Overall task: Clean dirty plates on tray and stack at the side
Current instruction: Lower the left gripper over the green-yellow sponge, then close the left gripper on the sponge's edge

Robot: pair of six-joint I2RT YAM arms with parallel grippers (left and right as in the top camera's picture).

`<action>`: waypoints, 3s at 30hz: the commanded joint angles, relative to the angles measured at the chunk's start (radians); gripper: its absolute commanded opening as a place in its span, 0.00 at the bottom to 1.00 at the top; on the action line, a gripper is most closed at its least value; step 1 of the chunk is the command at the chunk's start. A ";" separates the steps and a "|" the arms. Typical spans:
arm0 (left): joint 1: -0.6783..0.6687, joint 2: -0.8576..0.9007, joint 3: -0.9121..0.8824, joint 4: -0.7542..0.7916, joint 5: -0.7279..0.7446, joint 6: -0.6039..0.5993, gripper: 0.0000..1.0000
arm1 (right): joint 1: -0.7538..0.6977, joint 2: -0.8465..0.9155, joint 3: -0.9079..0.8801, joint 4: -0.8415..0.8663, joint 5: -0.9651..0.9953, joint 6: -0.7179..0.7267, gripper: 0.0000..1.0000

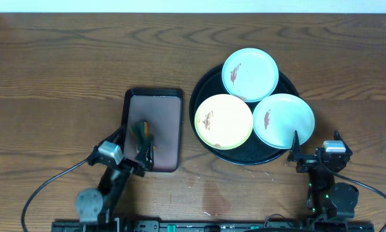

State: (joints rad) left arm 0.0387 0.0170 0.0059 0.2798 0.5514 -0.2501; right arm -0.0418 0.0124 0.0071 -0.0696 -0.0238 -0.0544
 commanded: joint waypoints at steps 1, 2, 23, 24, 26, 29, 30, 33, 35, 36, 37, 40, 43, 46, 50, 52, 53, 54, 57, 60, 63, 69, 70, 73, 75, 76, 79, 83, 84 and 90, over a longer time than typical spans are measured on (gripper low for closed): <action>0.001 -0.005 -0.002 0.187 0.214 -0.094 0.84 | -0.005 -0.001 -0.001 -0.005 0.008 0.016 0.99; 0.001 -0.005 -0.001 0.280 0.233 -0.099 0.84 | -0.005 -0.001 -0.001 -0.005 0.009 0.016 0.99; 0.002 0.788 0.985 -1.044 -0.068 0.096 0.84 | -0.005 -0.001 -0.001 -0.005 0.008 0.016 0.99; 0.002 0.816 0.987 -1.044 -0.047 0.097 0.84 | -0.005 -0.001 -0.001 -0.005 0.008 0.016 0.99; 0.001 0.869 0.990 -1.073 -0.047 0.065 0.84 | -0.005 -0.001 -0.001 -0.005 0.009 0.016 0.99; 0.000 0.957 0.990 -1.172 -0.200 -0.090 0.84 | -0.005 -0.001 -0.001 -0.005 0.009 0.016 0.99; -0.004 0.984 0.990 -1.200 -0.249 -0.113 0.84 | -0.005 -0.001 -0.001 -0.005 0.008 0.016 0.99; -0.034 1.070 0.990 -1.276 -0.428 -0.193 0.84 | -0.005 -0.001 -0.001 -0.005 0.009 0.016 0.99; -0.062 1.117 0.989 -1.279 -0.488 -0.204 0.84 | -0.005 -0.001 -0.001 -0.005 0.008 0.016 0.99; -0.072 1.137 0.989 -1.269 -0.488 -0.204 0.84 | -0.005 -0.001 -0.001 -0.005 0.008 0.016 0.99; -0.081 1.154 0.989 -1.254 -0.478 -0.205 0.84 | -0.005 -0.001 -0.001 -0.005 0.009 0.016 0.99; -0.091 1.202 0.989 -1.194 -0.469 -0.205 0.84 | -0.005 -0.001 -0.001 -0.005 0.009 0.016 0.99; -0.091 1.239 0.988 -1.217 -0.439 -0.204 0.84 | -0.005 -0.001 -0.001 -0.005 0.009 0.016 0.99; -0.091 1.273 0.971 -1.217 -0.366 -0.204 0.85 | -0.005 -0.001 -0.001 -0.005 0.009 0.016 0.99; -0.091 1.328 0.925 -1.199 -0.352 -0.191 0.85 | -0.005 -0.001 -0.001 -0.005 0.009 0.016 0.99; -0.091 1.353 0.906 -1.185 -0.352 -0.189 0.84 | -0.005 -0.001 -0.001 -0.005 0.009 0.016 0.99; -0.091 1.363 0.898 -1.176 -0.352 -0.189 0.84 | -0.005 -0.001 -0.001 -0.005 0.009 0.016 0.99; -0.091 1.373 0.888 -1.164 -0.352 -0.190 0.85 | -0.005 -0.001 -0.001 -0.005 0.008 0.016 0.99; -0.091 1.408 0.872 -1.139 -0.352 -0.190 0.84 | -0.005 -0.001 -0.001 -0.005 0.008 0.016 0.99; -0.103 1.438 0.868 -1.108 -0.359 -0.189 0.83 | -0.005 -0.001 -0.001 -0.005 0.008 0.016 0.99; -0.133 1.472 0.868 -1.062 -0.388 -0.196 0.76 | -0.005 -0.001 -0.001 -0.005 0.008 0.016 0.99; -0.188 1.556 0.868 -1.035 -0.517 -0.279 0.73 | -0.005 -0.001 -0.001 -0.005 0.009 0.016 0.99; -0.188 1.569 0.868 -1.033 -0.520 -0.278 0.73 | -0.005 -0.001 -0.001 -0.005 0.008 0.016 0.99; -0.188 1.604 0.868 -1.023 -0.519 -0.278 0.73 | -0.005 -0.001 -0.001 -0.005 0.009 0.016 0.99; -0.188 1.627 0.868 -1.018 -0.516 -0.275 0.73 | -0.005 -0.001 -0.001 -0.005 0.009 0.016 0.99; -0.188 1.637 0.868 -1.014 -0.506 -0.269 0.73 | -0.005 -0.001 -0.001 -0.005 0.009 0.016 0.99; -0.188 1.662 0.868 -0.991 -0.439 -0.225 0.66 | -0.005 -0.001 -0.001 -0.005 0.009 0.016 0.99; -0.188 1.684 0.868 -0.970 -0.402 -0.219 0.46 | -0.005 -0.001 -0.001 -0.005 0.008 0.016 0.99; -0.189 1.687 0.868 -0.969 -0.402 -0.219 0.42 | -0.005 -0.001 -0.001 -0.005 0.008 0.016 0.99; -0.189 1.691 0.868 -0.964 -0.407 -0.219 0.08 | -0.005 -0.001 -0.001 -0.005 0.009 0.016 0.99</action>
State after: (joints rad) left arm -0.1471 1.6833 0.8810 -0.6930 0.1268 -0.4740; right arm -0.0418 0.0128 0.0071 -0.0704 -0.0216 -0.0547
